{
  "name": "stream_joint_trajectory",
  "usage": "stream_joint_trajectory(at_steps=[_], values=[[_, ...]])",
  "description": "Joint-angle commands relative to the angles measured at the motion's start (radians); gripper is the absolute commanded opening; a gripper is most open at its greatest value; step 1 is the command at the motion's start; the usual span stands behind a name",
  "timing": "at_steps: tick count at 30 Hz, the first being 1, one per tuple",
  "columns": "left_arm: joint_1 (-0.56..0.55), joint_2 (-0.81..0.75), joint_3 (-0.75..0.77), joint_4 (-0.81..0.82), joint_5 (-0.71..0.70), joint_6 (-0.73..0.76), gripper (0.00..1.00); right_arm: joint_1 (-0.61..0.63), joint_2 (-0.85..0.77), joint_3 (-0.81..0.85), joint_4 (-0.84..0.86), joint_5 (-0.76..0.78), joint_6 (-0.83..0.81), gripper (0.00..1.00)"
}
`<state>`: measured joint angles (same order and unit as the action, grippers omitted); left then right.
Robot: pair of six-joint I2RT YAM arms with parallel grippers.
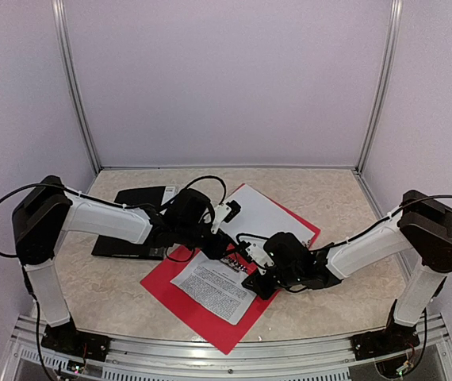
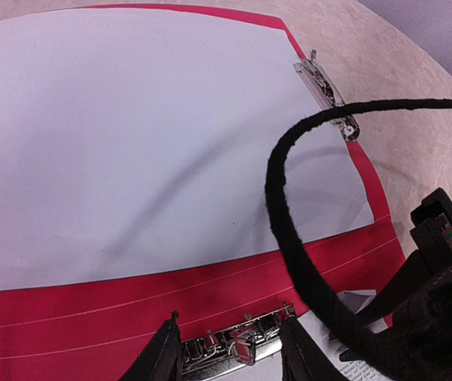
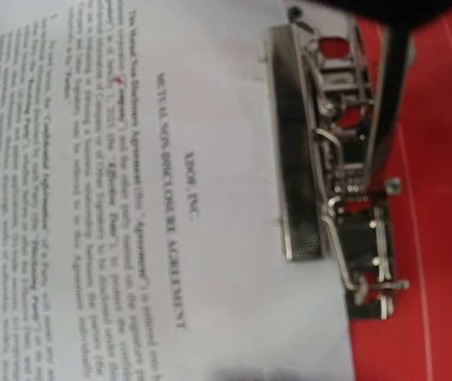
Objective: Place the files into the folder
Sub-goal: Clamp the file in the folder with some files.
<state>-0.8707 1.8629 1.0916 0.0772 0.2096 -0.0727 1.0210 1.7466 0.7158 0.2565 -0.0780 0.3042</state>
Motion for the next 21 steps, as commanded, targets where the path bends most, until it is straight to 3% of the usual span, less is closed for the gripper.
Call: stream_joint_trajectory(at_steps=[1, 13, 21], values=[[0.004, 0.04, 0.045, 0.001, 0.026, 0.023, 0.38, 0.009, 0.014, -0.012, -0.07, -0.011, -0.001, 0.15], [0.007, 0.068, 0.076, -0.029, 0.02, 0.019, 0.25, 0.009, 0.016, -0.006, -0.076, -0.01, -0.002, 0.15], [0.012, 0.071, 0.077, -0.04, 0.024, 0.014, 0.24, 0.01, 0.016, -0.006, -0.078, -0.012, 0.0, 0.15]])
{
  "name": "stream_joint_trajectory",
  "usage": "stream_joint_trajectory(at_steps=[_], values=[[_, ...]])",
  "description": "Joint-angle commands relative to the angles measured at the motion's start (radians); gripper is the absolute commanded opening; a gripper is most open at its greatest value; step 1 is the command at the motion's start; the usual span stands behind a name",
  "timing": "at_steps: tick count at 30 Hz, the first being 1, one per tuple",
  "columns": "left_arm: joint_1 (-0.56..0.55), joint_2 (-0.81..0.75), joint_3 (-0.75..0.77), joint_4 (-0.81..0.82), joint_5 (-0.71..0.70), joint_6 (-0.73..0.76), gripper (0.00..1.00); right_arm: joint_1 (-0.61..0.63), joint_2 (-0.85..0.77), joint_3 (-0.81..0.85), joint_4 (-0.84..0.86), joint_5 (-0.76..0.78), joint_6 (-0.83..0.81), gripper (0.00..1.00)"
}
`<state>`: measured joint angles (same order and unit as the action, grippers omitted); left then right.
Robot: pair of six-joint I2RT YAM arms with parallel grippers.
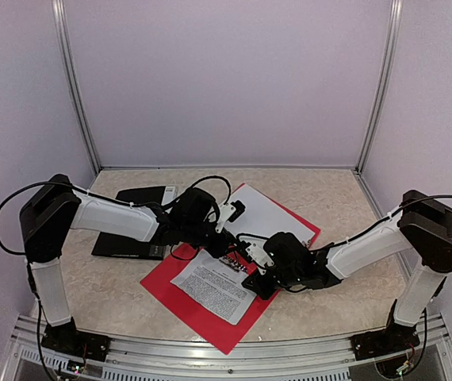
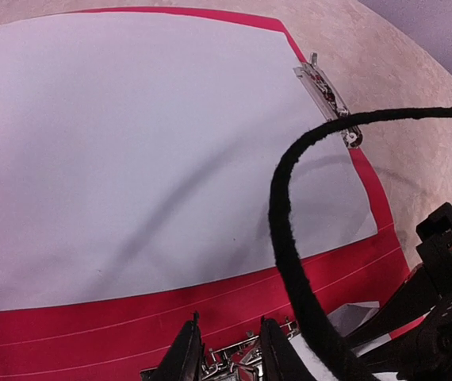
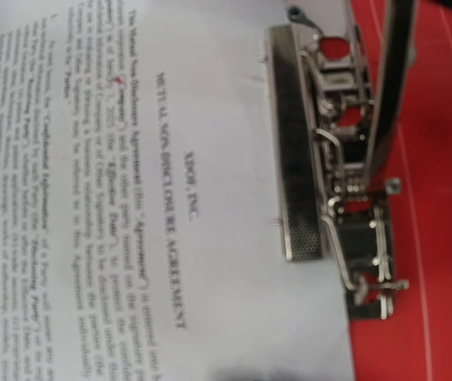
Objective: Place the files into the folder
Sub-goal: Clamp the file in the folder with some files.
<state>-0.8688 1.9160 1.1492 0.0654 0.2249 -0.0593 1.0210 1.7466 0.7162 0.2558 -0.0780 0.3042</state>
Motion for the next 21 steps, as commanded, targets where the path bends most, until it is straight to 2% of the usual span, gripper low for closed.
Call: stream_joint_trajectory(at_steps=[1, 16, 21], values=[[0.01, 0.018, 0.019, -0.032, 0.008, 0.002, 0.25, 0.009, 0.016, -0.006, -0.079, -0.012, -0.001, 0.15], [0.01, 0.016, 0.006, -0.033, 0.006, -0.008, 0.21, 0.009, 0.025, -0.002, -0.082, -0.016, 0.001, 0.15], [0.01, 0.004, -0.007, -0.032, 0.012, -0.018, 0.26, 0.009, 0.025, -0.003, -0.082, -0.017, 0.0, 0.15]])
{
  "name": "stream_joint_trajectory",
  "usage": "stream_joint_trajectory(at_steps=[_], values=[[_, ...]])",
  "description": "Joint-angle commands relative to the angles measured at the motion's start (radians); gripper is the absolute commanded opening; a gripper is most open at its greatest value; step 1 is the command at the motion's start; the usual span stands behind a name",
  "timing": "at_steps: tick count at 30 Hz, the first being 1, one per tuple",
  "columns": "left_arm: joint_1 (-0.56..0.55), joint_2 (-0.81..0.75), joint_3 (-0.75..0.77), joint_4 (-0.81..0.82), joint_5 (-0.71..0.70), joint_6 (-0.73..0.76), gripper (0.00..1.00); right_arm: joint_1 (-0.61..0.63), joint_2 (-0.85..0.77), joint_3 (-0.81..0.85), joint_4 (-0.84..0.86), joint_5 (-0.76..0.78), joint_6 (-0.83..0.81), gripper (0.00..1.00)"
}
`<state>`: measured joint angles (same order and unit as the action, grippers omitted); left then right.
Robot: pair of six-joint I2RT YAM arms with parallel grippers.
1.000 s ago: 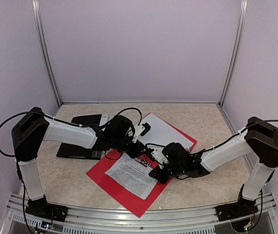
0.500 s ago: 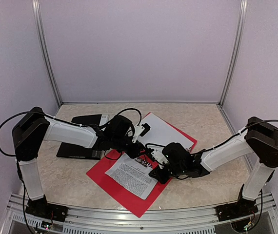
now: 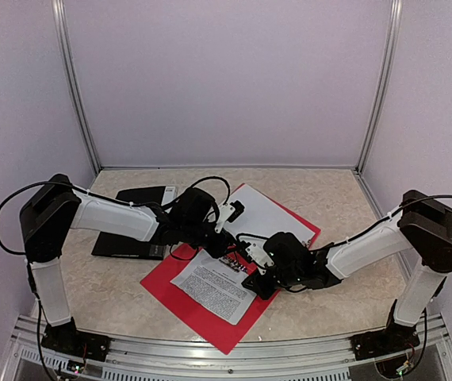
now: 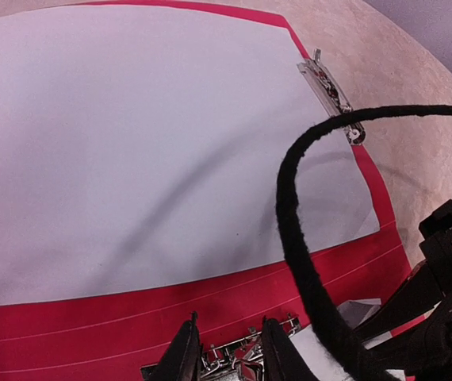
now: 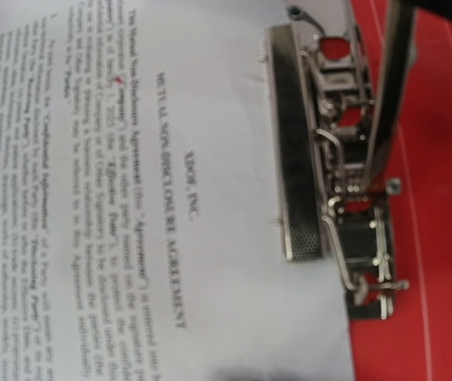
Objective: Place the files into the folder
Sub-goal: Clamp the file in the folder with some files.
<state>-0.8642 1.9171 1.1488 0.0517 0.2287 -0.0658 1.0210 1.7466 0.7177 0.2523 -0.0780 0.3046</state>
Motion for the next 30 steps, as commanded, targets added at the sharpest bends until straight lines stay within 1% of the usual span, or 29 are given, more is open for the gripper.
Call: stream_joint_trajectory(at_steps=[1, 3, 10, 13, 15, 19, 26, 30], values=[[0.006, 0.001, -0.009, -0.019, 0.011, -0.013, 0.26, 0.008, 0.025, -0.005, -0.078, -0.016, 0.001, 0.15], [0.005, -0.007, -0.013, -0.017, 0.015, -0.015, 0.27, 0.008, 0.026, -0.004, -0.079, -0.017, 0.001, 0.15], [0.005, -0.021, -0.028, -0.015, 0.017, -0.02, 0.27, 0.01, 0.028, -0.003, -0.079, -0.02, 0.0, 0.15], [0.005, -0.023, -0.032, -0.013, 0.01, -0.022, 0.25, 0.009, 0.028, -0.001, -0.077, -0.022, 0.001, 0.15], [0.005, -0.024, -0.031, -0.012, 0.006, -0.022, 0.23, 0.009, 0.028, -0.001, -0.079, -0.022, 0.001, 0.15], [0.005, -0.023, -0.028, -0.012, 0.003, -0.02, 0.21, 0.01, 0.029, 0.0, -0.081, -0.022, 0.0, 0.15], [0.006, -0.041, -0.03, -0.015, 0.003, -0.02, 0.23, 0.009, 0.033, -0.001, -0.082, -0.024, 0.001, 0.15], [0.005, -0.067, -0.037, -0.022, 0.003, -0.023, 0.26, 0.009, 0.032, 0.002, -0.083, -0.026, 0.0, 0.15]])
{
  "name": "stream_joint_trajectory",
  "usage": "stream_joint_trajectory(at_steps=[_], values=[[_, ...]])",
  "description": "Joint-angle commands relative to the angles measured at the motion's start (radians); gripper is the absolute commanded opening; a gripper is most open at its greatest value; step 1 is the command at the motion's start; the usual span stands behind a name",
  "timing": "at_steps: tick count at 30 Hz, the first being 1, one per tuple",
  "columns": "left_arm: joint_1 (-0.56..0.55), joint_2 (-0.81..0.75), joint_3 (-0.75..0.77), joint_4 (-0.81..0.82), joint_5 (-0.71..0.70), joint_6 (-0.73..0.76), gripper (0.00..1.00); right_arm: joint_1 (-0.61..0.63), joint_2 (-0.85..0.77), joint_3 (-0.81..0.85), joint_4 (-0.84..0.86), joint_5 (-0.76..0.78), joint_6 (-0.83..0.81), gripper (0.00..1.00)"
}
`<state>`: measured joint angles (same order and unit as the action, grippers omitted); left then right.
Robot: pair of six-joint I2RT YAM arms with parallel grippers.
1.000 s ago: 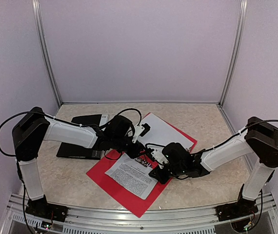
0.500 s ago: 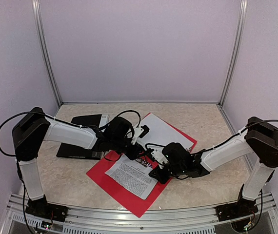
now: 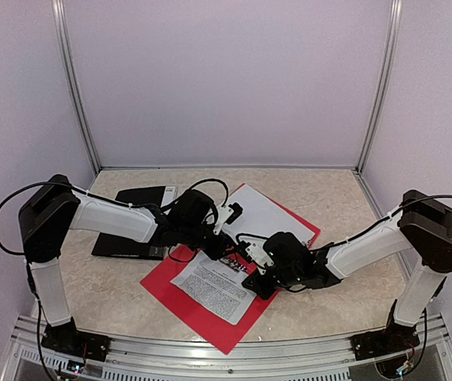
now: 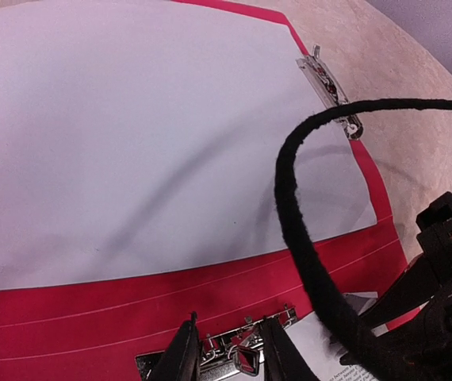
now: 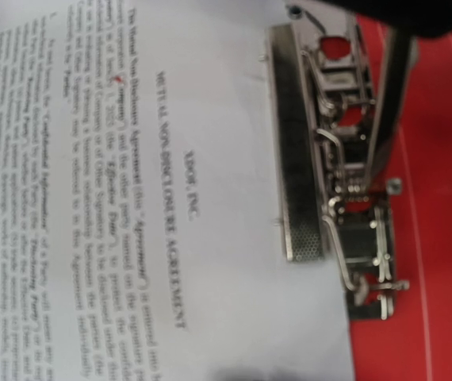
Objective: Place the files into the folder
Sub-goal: Clamp the file in the folder with some files.
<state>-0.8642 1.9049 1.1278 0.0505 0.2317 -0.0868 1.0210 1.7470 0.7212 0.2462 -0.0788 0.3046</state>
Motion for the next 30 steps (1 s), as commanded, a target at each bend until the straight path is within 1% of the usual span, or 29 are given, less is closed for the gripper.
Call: stream_joint_trajectory(at_steps=[1, 7, 11, 15, 18, 22, 30], values=[[0.005, -0.058, -0.018, -0.022, -0.001, -0.001, 0.26, 0.009, 0.033, -0.002, -0.077, -0.025, -0.001, 0.15], [0.005, -0.062, -0.023, -0.029, 0.001, -0.002, 0.24, 0.01, 0.029, 0.001, -0.085, -0.024, -0.003, 0.15], [-0.003, -0.048, -0.019, -0.034, 0.008, -0.004, 0.3, 0.01, 0.026, -0.001, -0.087, -0.023, -0.002, 0.15], [-0.008, -0.028, -0.014, -0.039, -0.001, -0.001, 0.32, 0.008, 0.028, -0.002, -0.084, -0.022, 0.0, 0.15], [-0.009, -0.021, -0.013, -0.04, -0.003, -0.001, 0.32, 0.009, 0.031, -0.002, -0.08, -0.025, -0.001, 0.15], [-0.006, -0.008, -0.011, -0.04, 0.0, 0.001, 0.28, 0.01, 0.031, -0.002, -0.08, -0.025, 0.001, 0.15], [-0.005, -0.005, -0.013, -0.042, 0.004, -0.007, 0.26, 0.009, 0.034, -0.004, -0.077, -0.027, 0.001, 0.15]])
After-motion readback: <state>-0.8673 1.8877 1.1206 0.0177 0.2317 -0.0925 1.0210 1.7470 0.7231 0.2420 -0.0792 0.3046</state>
